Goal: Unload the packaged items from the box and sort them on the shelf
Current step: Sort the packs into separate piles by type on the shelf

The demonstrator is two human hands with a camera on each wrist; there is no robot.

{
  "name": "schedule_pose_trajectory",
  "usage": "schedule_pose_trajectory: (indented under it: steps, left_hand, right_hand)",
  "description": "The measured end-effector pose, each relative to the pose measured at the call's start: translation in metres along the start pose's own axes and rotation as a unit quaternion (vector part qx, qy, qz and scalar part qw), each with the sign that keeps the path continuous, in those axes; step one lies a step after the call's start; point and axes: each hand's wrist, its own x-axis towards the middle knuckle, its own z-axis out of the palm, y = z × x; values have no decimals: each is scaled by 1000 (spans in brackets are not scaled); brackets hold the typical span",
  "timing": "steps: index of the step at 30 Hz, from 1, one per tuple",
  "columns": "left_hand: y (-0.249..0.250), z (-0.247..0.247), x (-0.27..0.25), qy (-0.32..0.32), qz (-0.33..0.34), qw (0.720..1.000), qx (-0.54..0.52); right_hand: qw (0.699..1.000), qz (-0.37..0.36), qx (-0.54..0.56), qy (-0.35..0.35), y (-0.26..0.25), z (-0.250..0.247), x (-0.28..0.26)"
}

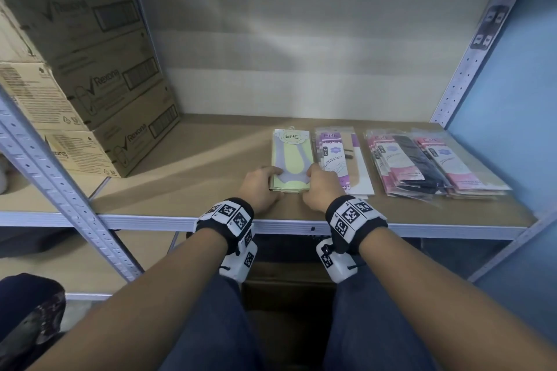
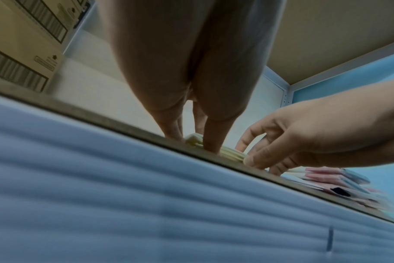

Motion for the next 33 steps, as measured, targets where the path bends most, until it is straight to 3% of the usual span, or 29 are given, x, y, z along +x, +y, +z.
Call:
schedule_pose_trajectory:
  steps: [33]
  left_hand:
    - [-27,-22,-9,25,-50,998,-13]
  right_hand:
    - [999,-50,10,16,-24,24,4]
